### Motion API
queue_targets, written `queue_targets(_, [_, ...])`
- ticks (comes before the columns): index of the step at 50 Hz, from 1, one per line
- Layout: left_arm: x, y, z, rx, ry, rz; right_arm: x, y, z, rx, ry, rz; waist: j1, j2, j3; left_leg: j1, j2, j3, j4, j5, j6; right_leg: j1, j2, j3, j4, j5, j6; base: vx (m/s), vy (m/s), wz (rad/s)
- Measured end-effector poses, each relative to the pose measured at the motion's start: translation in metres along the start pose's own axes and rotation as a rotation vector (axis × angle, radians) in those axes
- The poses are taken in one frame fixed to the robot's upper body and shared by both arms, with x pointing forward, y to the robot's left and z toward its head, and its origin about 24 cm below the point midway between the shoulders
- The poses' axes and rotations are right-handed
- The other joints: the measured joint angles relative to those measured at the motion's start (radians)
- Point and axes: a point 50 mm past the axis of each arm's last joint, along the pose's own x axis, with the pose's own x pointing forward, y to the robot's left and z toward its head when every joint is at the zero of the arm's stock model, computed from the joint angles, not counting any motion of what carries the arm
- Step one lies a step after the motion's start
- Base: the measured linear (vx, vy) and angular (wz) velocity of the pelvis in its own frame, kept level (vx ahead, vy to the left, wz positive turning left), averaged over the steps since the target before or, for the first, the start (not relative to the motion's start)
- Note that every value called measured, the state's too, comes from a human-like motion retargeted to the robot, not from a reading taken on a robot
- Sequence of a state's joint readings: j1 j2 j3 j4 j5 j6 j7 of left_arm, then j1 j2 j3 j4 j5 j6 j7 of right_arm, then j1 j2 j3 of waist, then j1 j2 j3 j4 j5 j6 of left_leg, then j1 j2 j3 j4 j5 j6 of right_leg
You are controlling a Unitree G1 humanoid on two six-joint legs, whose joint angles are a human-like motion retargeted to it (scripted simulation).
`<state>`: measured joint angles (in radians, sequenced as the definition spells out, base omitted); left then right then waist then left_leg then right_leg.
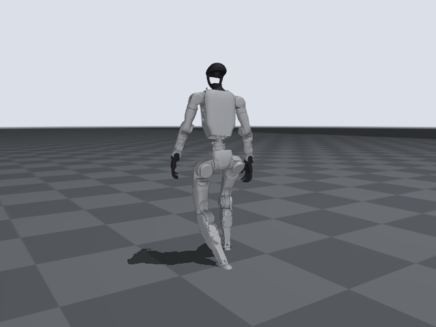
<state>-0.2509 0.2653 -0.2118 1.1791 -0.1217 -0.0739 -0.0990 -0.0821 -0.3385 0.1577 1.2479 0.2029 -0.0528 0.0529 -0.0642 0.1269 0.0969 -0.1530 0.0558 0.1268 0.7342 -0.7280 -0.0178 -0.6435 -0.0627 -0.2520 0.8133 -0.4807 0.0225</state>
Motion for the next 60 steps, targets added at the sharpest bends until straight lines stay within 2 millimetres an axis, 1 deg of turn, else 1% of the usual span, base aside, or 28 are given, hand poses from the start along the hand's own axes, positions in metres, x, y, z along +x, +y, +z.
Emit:
queue_targets(2, [0.001,0.007,0.012,0.016,-0.030,0.020,0.002,0.007,0.010,0.001,-0.034,0.027,-0.022,-0.059,-0.025,0.019,-0.099,0.001,-0.204,0.074,0.029,-0.069,-0.071,0.038,0.002,-0.021,0.022,-0.28,0.13,0.87])
queue_targets(6, [0.000,0.009,0.003,0.009,-0.001,0.038,0.002,0.020,0.010,-0.013,-0.046,0.076,-0.023,-0.093,0.002,-0.017,-0.140,0.007,-0.201,0.080,0.044,-0.113,-0.110,0.059,0.095,-0.076,0.023,-0.31,0.12,0.46])
queue_targets(10, [-0.003,0.008,-0.018,-0.030,0.079,0.044,0.002,0.030,0.009,-0.020,-0.046,0.114,-0.037,-0.126,0.003,-0.043,-0.192,-0.013,-0.224,0.109,0.061,-0.126,-0.148,0.099,0.230,-0.122,0.013,-0.22,0.11,0.57])
queue_targets(15, [-0.010,-0.005,-0.051,-0.108,0.201,0.012,0.001,0.033,0.003,0.009,-0.029,0.124,-0.057,-0.168,-0.008,-0.056,-0.263,-0.035,-0.248,0.149,0.080,-0.082,-0.190,0.158,0.382,-0.172,0.006,-0.14,0.06,0.50])
queue_targets(17, [-0.011,-0.011,-0.058,-0.143,0.232,-0.008,0.002,0.029,0.004,0.028,-0.030,0.116,-0.066,-0.182,-0.020,0.046,-0.303,-0.069,-0.476,0.259,0.088,-0.046,-0.201,0.180,0.375,-0.185,0.015,-0.04,0.02,0.43])
queue_targets(21, [-0.017,-0.024,-0.075,-0.197,0.288,-0.032,0.000,0.031,-0.008,0.073,0.005,0.106,-0.062,-0.217,-0.026,0.034,-0.340,-0.067,-0.442,0.268,0.089,0.025,-0.222,0.211,0.347,-0.224,0.024,-0.06,-0.03,0.32])
queue_targets(22, [-0.017,-0.026,-0.077,-0.210,0.294,-0.034,0.000,0.030,-0.010,0.082,0.013,0.103,-0.058,-0.209,-0.029,0.034,-0.331,-0.069,-0.439,0.266,0.087,0.049,-0.211,0.202,0.314,-0.234,0.019,0.06,-0.07,0.12])
queue_targets(23, [-0.017,-0.026,-0.076,-0.223,0.293,-0.034,0.000,0.028,-0.011,0.090,0.019,0.098,-0.047,-0.181,-0.032,0.040,-0.300,-0.077,-0.451,0.262,0.081,0.085,-0.175,0.176,0.253,-0.238,0.005,0.07,-0.08,0.06])
queue_targets(26, [-0.019,-0.032,-0.082,-0.260,0.303,-0.036,-0.002,0.028,-0.021,0.101,0.048,0.086,-0.034,-0.186,-0.031,0.002,-0.296,-0.064,-0.355,0.245,0.066,0.129,-0.178,0.164,0.204,-0.269,-0.006,0.03,-0.10,0.17])
queue_targets(27, [-0.020,-0.033,-0.083,-0.272,0.302,-0.033,-0.002,0.027,-0.022,0.101,0.054,0.083,-0.026,-0.172,-0.032,-0.030,-0.274,-0.060,-0.283,0.221,0.058,0.150,-0.160,0.148,0.172,-0.269,-0.013,0.09,-0.11,0.12])
queue_targets(28, [-0.019,-0.032,-0.082,-0.284,0.294,-0.029,-0.002,0.027,-0.022,0.099,0.055,0.082,-0.013,-0.128,-0.037,-0.090,-0.214,-0.054,-0.158,0.171,0.045,0.184,-0.103,0.111,0.107,-0.252,-0.028,0.09,-0.11,0.07])
queue_targets(31, [-0.020,-0.032,-0.082,-0.296,0.282,-0.025,-0.004,0.028,-0.030,0.090,0.075,0.080,0.018,-0.090,-0.024,-0.201,-0.134,-0.018,0.117,0.152,0.029,0.229,-0.063,0.071,0.087,-0.254,-0.044,0.04,-0.11,0.15])
queue_targets(32, [-0.019,-0.031,-0.081,-0.294,0.273,-0.024,-0.004,0.028,-0.031,0.084,0.079,0.079,0.037,-0.062,-0.024,-0.251,-0.086,-0.018,0.211,0.140,0.025,0.251,-0.025,0.053,0.051,-0.243,-0.053,0.10,-0.12,-0.12])
queue_targets(33, [-0.018,-0.030,-0.077,-0.290,0.259,-0.023,-0.004,0.027,-0.030,0.078,0.079,0.075,0.071,-0.001,-0.034,-0.319,0.000,-0.037,0.311,0.109,0.017,0.287,0.063,0.026,-0.046,-0.204,-0.071,0.12,-0.11,-0.26])
queue_targets(34, [-0.017,-0.030,-0.076,-0.287,0.253,-0.023,-0.004,0.027,-0.031,0.072,0.083,0.073,0.092,0.026,-0.037,-0.362,0.036,-0.044,0.358,0.095,0.015,0.305,0.097,0.013,-0.080,-0.192,-0.078,0.12,-0.10,-0.21])
queue_targets(37, [-0.016,-0.033,-0.074,-0.277,0.247,-0.036,-0.004,0.027,-0.032,0.062,0.096,0.064,0.133,0.043,-0.060,-0.447,0.039,-0.056,0.299,0.094,0.016,0.359,0.126,-0.005,-0.195,-0.158,-0.081,0.19,-0.07,0.24])
queue_targets(40, [-0.017,-0.041,-0.077,-0.263,0.265,-0.066,-0.003,0.030,-0.030,0.045,0.098,0.066,0.141,0.016,-0.093,-0.497,-0.038,-0.069,0.080,0.157,0.004,0.380,0.096,-0.023,-0.256,-0.149,-0.076,0.21,-0.03,0.48])
queue_targets(42, [-0.020,-0.046,-0.082,-0.259,0.287,-0.083,-0.003,0.035,-0.030,0.030,0.098,0.074,0.146,0.011,-0.098,-0.526,-0.065,-0.087,0.020,0.192,-0.006,0.378,0.085,-0.033,-0.221,-0.164,-0.076,0.20,0.01,0.42])
queue_targets(43, [-0.020,-0.048,-0.082,-0.259,0.293,-0.091,-0.002,0.035,-0.027,0.022,0.090,0.073,0.138,-0.015,-0.120,-0.503,-0.109,-0.087,-0.102,0.249,-0.006,0.376,0.061,-0.032,-0.239,-0.170,-0.079,0.27,0.01,0.55])
queue_targets(44, [-0.021,-0.050,-0.084,-0.259,0.302,-0.097,-0.002,0.037,-0.026,0.013,0.087,0.076,0.136,-0.026,-0.129,-0.501,-0.128,-0.088,-0.132,0.277,-0.006,0.374,0.048,-0.033,-0.224,-0.180,-0.080,0.27,0.03,0.51])
queue_targets(47, [-0.023,-0.056,-0.090,-0.255,0.326,-0.112,-0.002,0.043,-0.025,-0.021,0.077,0.092,0.132,-0.044,-0.141,-0.502,-0.150,-0.079,-0.080,0.300,0.007,0.369,0.015,-0.032,-0.117,-0.220,-0.082,0.26,0.06,0.31])
queue_targets(49, [-0.024,-0.057,-0.092,-0.250,0.338,-0.115,-0.002,0.046,-0.024,-0.050,0.070,0.104,0.119,-0.064,-0.147,-0.481,-0.172,-0.063,-0.053,0.287,0.025,0.362,-0.023,-0.026,-0.015,-0.229,-0.077,0.31,0.06,0.34])
queue_targets(50, [-0.024,-0.057,-0.093,-0.246,0.343,-0.114,-0.002,0.048,-0.024,-0.065,0.067,0.110,0.109,-0.076,-0.148,-0.467,-0.187,-0.055,-0.043,0.277,0.035,0.355,-0.047,-0.022,0.046,-0.224,-0.071,0.32,0.06,0.40])
queue_targets(53, [-0.024,-0.056,-0.092,-0.225,0.344,-0.113,-0.001,0.050,-0.020,-0.105,0.054,0.127,0.058,-0.118,-0.132,-0.399,-0.247,-0.031,-0.041,0.243,0.063,0.301,-0.154,-0.004,0.302,-0.131,-0.041,0.34,0.07,0.51])
queue_targets(55, [-0.022,-0.053,-0.088,-0.207,0.337,-0.106,-0.001,0.051,-0.017,-0.126,0.041,0.133,0.015,-0.144,-0.114,-0.350,-0.284,-0.016,-0.058,0.228,0.077,0.242,-0.234,0.011,0.455,-0.100,-0.043,0.37,0.05,0.58])
queue_targets(57, [-0.017,-0.045,-0.077,-0.200,0.311,-0.083,0.002,0.051,-0.005,-0.148,0.012,0.140,-0.045,-0.203,-0.090,-0.198,-0.368,-0.019,-0.299,0.315,0.086,0.168,-0.337,0.059,0.521,-0.119,-0.045,0.43,0.01,0.66])
queue_targets(58, [-0.017,-0.045,-0.076,-0.190,0.309,-0.081,0.001,0.053,-0.007,-0.150,0.016,0.143,-0.064,-0.210,-0.086,-0.188,-0.376,-0.015,-0.289,0.309,0.084,0.141,-0.359,0.061,0.522,-0.135,-0.051,0.44,-0.04,0.47])
queue_targets(60, [-0.013,-0.037,-0.067,-0.195,0.282,-0.062,0.002,0.055,-0.004,-0.164,0.008,0.156,-0.087,-0.182,-0.081,-0.105,-0.345,-0.030,-0.410,0.340,0.067,0.090,-0.322,0.046,0.436,-0.145,-0.065,0.48,-0.08,0.14])
